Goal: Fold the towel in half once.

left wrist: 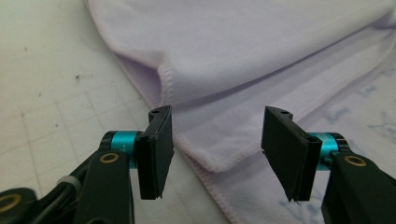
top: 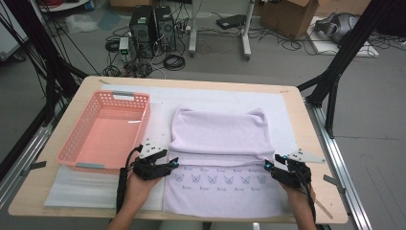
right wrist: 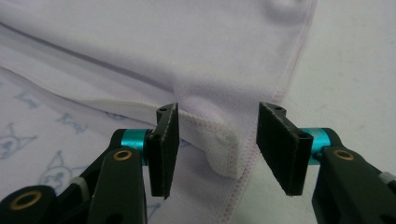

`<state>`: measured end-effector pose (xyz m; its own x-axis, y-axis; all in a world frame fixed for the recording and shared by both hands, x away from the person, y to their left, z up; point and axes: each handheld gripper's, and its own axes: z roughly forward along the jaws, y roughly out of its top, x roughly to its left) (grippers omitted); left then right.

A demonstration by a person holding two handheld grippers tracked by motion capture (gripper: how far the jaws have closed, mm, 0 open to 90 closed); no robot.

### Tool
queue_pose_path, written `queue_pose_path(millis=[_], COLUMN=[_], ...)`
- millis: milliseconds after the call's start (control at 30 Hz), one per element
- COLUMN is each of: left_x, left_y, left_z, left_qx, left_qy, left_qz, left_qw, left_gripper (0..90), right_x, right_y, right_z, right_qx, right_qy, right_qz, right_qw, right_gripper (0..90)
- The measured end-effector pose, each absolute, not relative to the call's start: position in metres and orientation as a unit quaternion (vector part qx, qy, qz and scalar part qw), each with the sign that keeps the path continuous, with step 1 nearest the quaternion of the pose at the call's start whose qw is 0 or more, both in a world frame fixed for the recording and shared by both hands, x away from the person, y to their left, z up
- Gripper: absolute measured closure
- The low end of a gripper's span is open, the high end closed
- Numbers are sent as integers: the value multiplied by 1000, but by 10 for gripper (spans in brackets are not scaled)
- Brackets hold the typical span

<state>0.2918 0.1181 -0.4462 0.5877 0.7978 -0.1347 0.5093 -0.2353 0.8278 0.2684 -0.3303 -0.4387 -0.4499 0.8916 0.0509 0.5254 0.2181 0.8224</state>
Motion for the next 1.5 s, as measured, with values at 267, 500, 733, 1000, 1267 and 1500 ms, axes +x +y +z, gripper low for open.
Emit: queue_pose_path(millis=[267, 500, 733, 1000, 1267, 1500], left_x=[292, 274, 252, 225, 203, 183], left_y=[105, 114, 120, 128, 130, 127], left_z=[-449, -438, -428, -430, -434, -434], left_qx=[791, 778, 768, 768, 773, 782], left_qy=[409, 393, 382, 372, 357, 333], left_qz=[183, 170, 155, 137, 130, 116], left_qw=[417, 460, 490, 504, 508, 514], left_gripper=[806, 844, 848, 849, 849, 844], right_x=[268, 251, 233, 215, 193, 178], right_y=[-330, -337, -345, -347, -348, -354], right_z=[-448, -439, -436, -431, -433, -434], right_qx=[444, 425, 413, 415, 397, 397], right_qy=[780, 783, 786, 786, 800, 803], right_qz=[389, 407, 414, 416, 406, 404], right_qw=[206, 204, 200, 193, 191, 185], right_gripper=[834, 836, 834, 835, 836, 835])
